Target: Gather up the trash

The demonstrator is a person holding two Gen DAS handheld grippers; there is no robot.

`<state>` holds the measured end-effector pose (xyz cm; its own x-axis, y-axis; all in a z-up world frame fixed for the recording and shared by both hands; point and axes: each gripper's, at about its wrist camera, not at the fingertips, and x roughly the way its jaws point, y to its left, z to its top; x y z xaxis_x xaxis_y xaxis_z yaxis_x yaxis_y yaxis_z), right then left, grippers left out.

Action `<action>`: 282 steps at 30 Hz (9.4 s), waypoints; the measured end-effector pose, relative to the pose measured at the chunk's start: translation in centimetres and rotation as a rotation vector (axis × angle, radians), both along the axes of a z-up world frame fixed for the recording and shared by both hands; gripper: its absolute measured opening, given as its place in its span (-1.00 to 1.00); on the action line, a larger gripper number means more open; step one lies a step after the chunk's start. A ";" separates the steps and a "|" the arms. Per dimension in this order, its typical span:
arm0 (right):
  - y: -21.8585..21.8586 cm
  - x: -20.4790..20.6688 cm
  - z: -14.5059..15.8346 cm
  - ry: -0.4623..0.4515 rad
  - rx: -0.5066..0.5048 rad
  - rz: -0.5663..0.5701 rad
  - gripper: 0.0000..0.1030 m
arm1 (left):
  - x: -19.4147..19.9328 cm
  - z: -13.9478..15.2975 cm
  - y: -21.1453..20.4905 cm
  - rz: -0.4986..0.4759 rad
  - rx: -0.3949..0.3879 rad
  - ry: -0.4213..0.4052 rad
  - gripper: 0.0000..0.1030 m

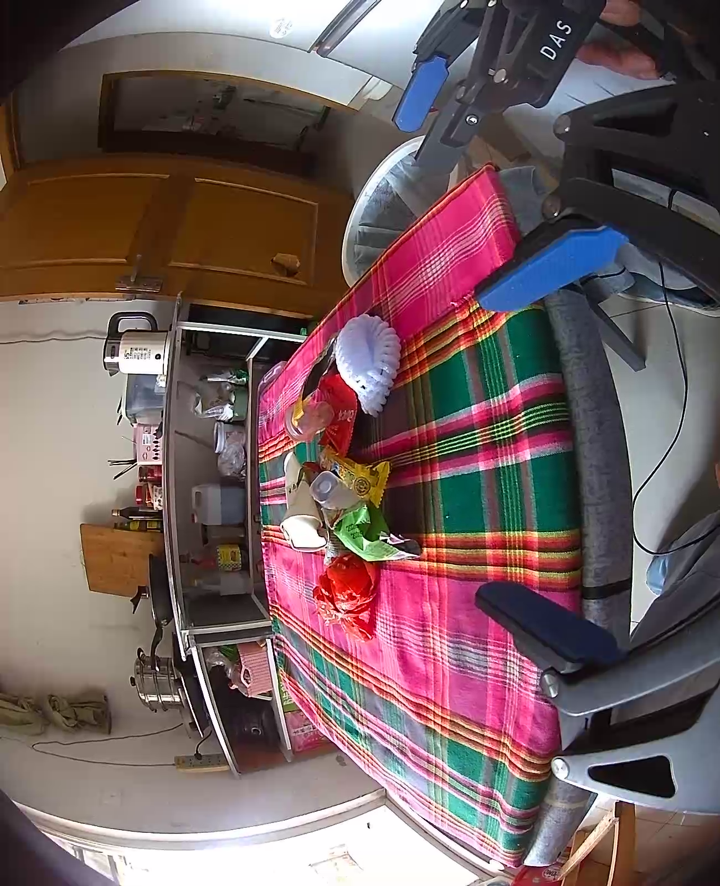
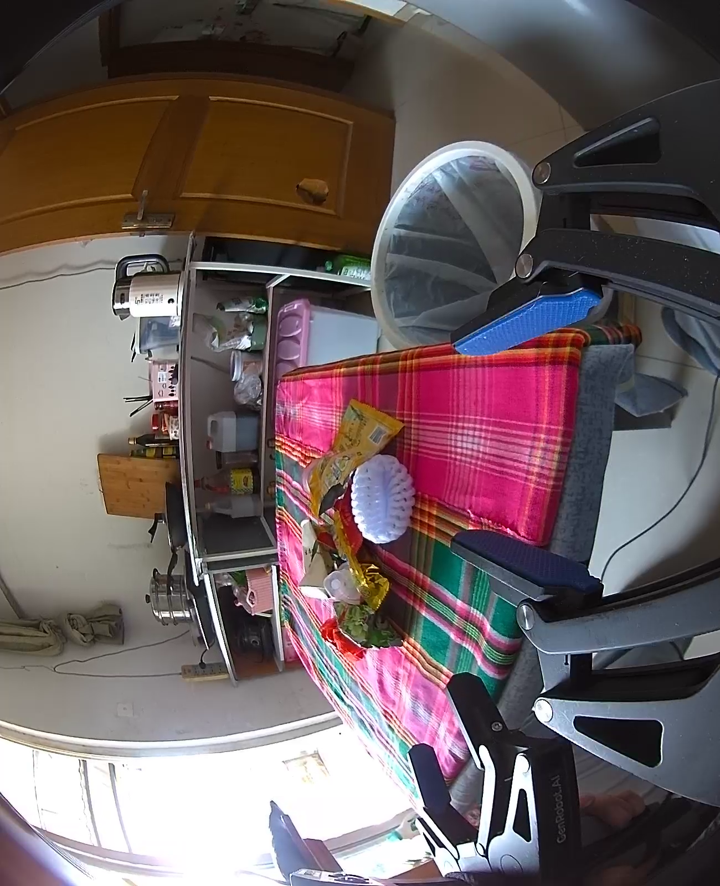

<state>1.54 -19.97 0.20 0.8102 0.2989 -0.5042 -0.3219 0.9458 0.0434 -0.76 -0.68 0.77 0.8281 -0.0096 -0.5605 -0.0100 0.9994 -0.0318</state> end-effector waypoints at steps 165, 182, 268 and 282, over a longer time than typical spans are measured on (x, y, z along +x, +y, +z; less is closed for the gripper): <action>-3.4 10.8 -0.3 0.173 0.115 0.022 -0.44 | 13.4 0.8 -0.5 -0.178 -0.178 0.050 0.06; 2.9 13.4 -0.8 0.179 -0.010 0.153 -0.11 | 13.9 -1.4 5.5 -0.048 -0.183 0.082 0.06; -8.2 11.8 -1.3 0.209 0.097 -0.092 -0.94 | 14.9 1.1 -8.9 -0.414 -0.171 0.090 -0.50; -13.2 13.1 -3.7 0.272 0.105 -0.218 -0.93 | 18.5 0.1 -14.9 -0.509 -0.180 0.142 -0.49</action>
